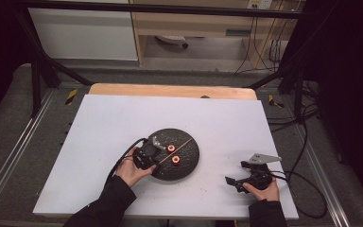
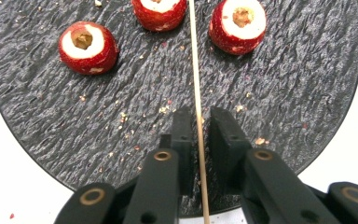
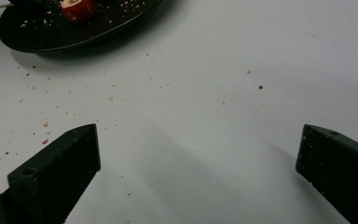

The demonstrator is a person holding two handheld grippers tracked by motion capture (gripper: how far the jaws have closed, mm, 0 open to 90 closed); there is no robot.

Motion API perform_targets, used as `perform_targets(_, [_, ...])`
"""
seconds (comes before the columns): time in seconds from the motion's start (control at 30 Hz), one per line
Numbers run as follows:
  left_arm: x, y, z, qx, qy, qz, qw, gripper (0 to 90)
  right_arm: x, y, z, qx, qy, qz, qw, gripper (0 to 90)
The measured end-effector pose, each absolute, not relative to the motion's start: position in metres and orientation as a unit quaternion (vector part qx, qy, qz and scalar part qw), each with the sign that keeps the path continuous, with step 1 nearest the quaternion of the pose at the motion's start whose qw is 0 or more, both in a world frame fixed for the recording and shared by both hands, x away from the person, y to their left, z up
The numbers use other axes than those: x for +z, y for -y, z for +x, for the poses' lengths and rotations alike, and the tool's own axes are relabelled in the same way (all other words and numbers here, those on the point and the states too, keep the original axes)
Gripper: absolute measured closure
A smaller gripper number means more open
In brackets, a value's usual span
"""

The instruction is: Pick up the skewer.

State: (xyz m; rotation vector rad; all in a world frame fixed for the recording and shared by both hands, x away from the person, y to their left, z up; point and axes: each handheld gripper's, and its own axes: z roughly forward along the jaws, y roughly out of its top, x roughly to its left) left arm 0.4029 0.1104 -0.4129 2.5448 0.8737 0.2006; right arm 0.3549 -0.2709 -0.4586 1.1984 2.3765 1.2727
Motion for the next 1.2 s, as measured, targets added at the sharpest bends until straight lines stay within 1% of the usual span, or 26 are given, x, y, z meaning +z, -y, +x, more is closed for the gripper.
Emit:
perform_targets(0.07, [-0.413,-0.109,0.403,0.072,-0.315,0.921,0.219,81.1,-0.459,0.271,0.355,0.429,-0.802,0.404,0.097,0.7])
perform_targets(0.1, [-0.413,-0.108,0.403,0.072,-0.314,0.921,0.217,83.7,-0.459,0.271,0.355,0.429,-0.802,0.403,0.096,0.7])
perform_targets(0.23, [-0.413,-0.107,0.403,0.074,-0.313,0.922,0.216,86.7,-0.459,0.271,0.355,0.429,-0.802,0.404,0.096,0.7])
perform_targets(0.53, [-0.411,-0.108,0.4,0.079,-0.316,0.919,0.22,88.0,-0.458,0.271,0.355,0.431,-0.801,0.404,0.096,0.7])
perform_targets(0.83, [-0.403,-0.119,0.395,0.088,-0.322,0.908,0.254,88.2,-0.459,0.271,0.355,0.429,-0.801,0.405,0.096,0.7])
perform_targets(1.2, [-0.399,-0.144,0.382,0.099,-0.341,0.881,0.312,88.2,-0.459,0.27,0.355,0.427,-0.799,0.413,0.094,0.7])
